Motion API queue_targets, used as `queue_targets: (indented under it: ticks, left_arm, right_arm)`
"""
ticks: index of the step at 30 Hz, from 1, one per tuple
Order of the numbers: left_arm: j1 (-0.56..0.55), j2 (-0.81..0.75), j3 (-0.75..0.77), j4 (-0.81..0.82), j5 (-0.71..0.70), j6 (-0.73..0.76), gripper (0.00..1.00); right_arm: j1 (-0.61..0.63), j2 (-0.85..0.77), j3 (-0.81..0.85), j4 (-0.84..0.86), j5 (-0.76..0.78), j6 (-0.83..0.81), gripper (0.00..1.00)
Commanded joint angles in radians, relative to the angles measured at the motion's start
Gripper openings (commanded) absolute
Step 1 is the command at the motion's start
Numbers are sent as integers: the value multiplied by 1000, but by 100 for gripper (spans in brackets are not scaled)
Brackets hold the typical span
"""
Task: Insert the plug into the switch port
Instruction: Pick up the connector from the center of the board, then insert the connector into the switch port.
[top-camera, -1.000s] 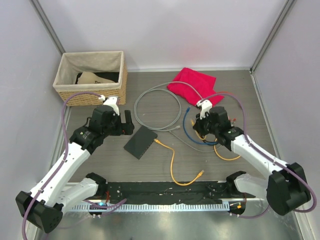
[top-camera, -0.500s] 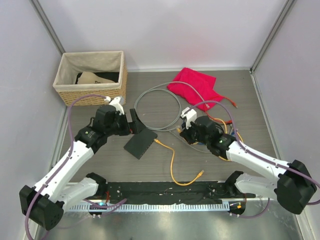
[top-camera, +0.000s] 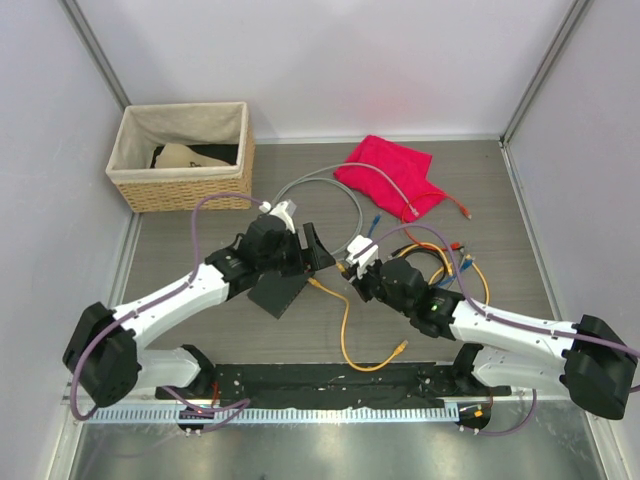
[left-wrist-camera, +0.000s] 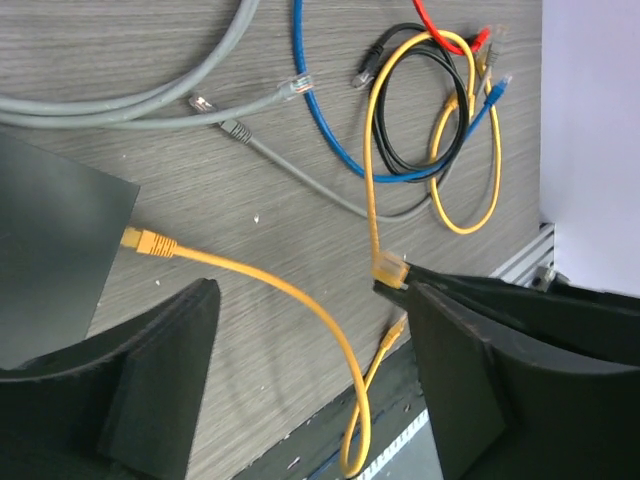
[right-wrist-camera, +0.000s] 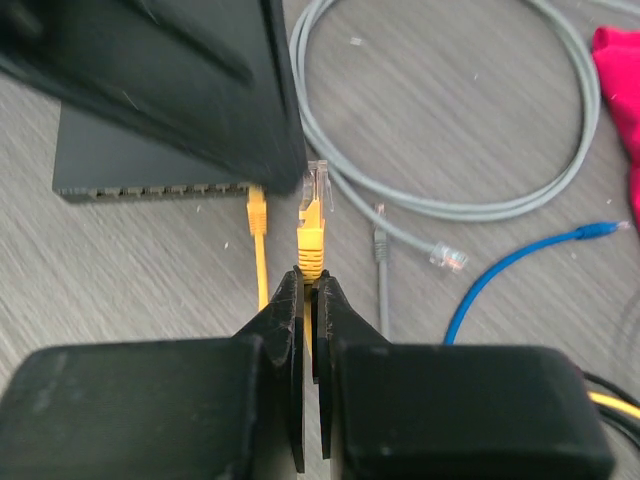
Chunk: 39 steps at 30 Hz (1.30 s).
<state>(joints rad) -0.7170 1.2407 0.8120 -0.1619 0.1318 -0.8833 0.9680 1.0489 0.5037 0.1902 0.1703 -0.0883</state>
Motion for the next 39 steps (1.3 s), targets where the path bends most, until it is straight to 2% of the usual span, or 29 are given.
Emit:
queue_targets:
  ticks: [1,7,12,16,20,22,26,27,28,30,31,33,36,37,39]
  left_arm:
    - [-30,49,30,122,-23,-34,76]
    - [-56,72,16,215,-43,-59,72]
    - [-59,63,-23,295,-66,-89,62]
    - [-59,78,-27,303,-48,-100,48]
    - [-61,88,-28,306,-23,-111,29]
    - [-62,85,-33,309,-15,-115,25]
    - [-64,78,-43,312,-4,-123,27]
    - [-68,80,-45,312,-3,-123,24]
    - [-70,80,-50,312,-4,-121,11]
    - [-70,83,-53,315,-8,-109,2]
    - [-70,83,-57,315,-11,-102,0]
    - [-68,72,-66,331,-17,-63,0]
    - [-64,48,-97,386,-29,-4,0]
    - [-62,40,-108,412,-21,10,0]
    - [-59,23,-134,471,-11,41,0]
  right_arm:
    - [12,-7,-14,143,18,-2,1]
    - [14,2,-34,183,0,7,1]
    - [15,2,-50,210,-5,28,1]
    - [14,5,-62,230,-11,42,1]
    - [15,5,-63,235,-8,42,1]
    - [15,2,-63,235,1,44,1]
    - [15,2,-67,241,17,47,1]
    - [15,3,-67,242,17,47,1]
    - [15,5,-67,245,12,51,1]
    - [15,8,-67,252,3,61,1]
    - [15,8,-65,253,-6,67,2]
    - [15,8,-68,262,-15,87,9]
    - [8,0,-54,229,-46,116,29]
    - [-12,-1,-39,215,-95,122,40]
    - [-44,-9,-30,178,-158,151,53]
